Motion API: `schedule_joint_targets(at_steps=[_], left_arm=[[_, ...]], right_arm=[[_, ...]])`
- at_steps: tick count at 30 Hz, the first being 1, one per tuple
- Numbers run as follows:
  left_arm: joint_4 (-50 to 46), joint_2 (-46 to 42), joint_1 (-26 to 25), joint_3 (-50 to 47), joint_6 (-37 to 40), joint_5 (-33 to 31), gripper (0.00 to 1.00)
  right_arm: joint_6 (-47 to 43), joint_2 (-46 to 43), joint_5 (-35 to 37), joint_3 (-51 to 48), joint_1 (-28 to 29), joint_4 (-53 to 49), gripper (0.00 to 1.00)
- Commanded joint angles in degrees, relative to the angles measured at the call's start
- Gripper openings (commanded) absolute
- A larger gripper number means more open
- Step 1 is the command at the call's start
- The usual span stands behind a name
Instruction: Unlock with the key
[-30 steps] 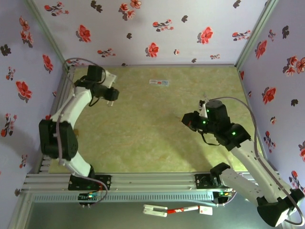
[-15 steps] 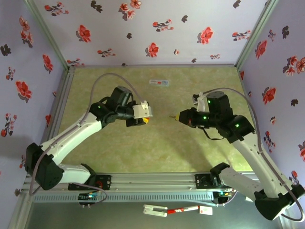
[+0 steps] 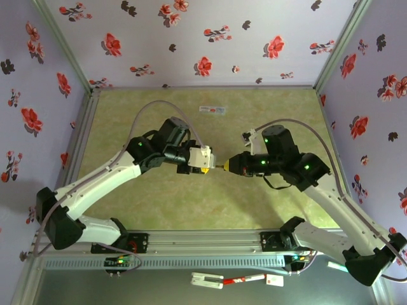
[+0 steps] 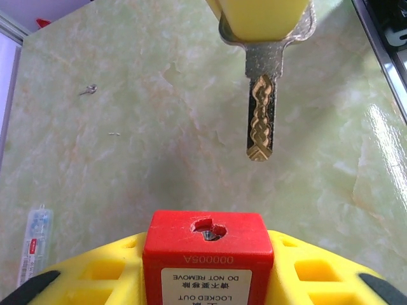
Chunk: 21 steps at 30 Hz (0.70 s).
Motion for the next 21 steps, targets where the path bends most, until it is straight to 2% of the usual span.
schedule_joint_targets(at_steps=[1, 21], left_arm=[[0.19, -0.13, -0.86, 2.04, 0.23, 1.46, 0.00], [0.41, 1.67, -3.33, 4.04, -2.03, 2.36, 0.00]], right_arm=[[-0.24, 0.17, -1.07, -0.93, 0.62, 2.86, 0.00], [1.02, 0.20, -0.75, -3.45, 0.67, 6.28, 0.00]])
